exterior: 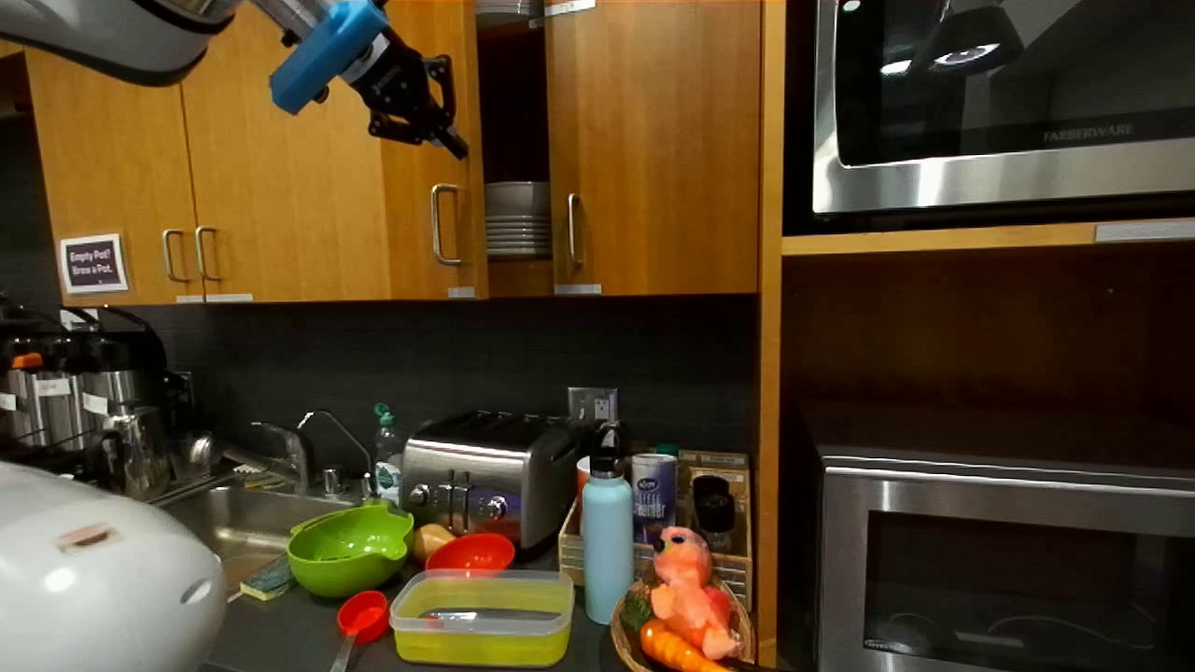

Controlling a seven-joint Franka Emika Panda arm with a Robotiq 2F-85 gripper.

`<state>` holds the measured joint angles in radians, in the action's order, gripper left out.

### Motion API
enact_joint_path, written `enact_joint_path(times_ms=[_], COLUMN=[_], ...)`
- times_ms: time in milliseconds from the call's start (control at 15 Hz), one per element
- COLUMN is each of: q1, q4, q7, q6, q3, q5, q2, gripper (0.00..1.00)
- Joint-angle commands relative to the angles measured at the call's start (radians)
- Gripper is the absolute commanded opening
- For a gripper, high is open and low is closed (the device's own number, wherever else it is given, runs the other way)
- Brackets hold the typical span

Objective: Close the top left cabinet door

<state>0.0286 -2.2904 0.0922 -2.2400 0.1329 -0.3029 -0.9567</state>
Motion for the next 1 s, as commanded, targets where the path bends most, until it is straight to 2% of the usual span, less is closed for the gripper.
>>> enact_joint_path(times_ms=[0, 933], q1=[-0.002, -0.061], q4=[0.014, 0.052], q7=[0.008, -0.031], q6=[-0.013, 0.035], q3=[-0.007, 0.000], q5=[-0.011, -0.012], q2=[0.016, 0.062], gripper=[0.00, 0.00])
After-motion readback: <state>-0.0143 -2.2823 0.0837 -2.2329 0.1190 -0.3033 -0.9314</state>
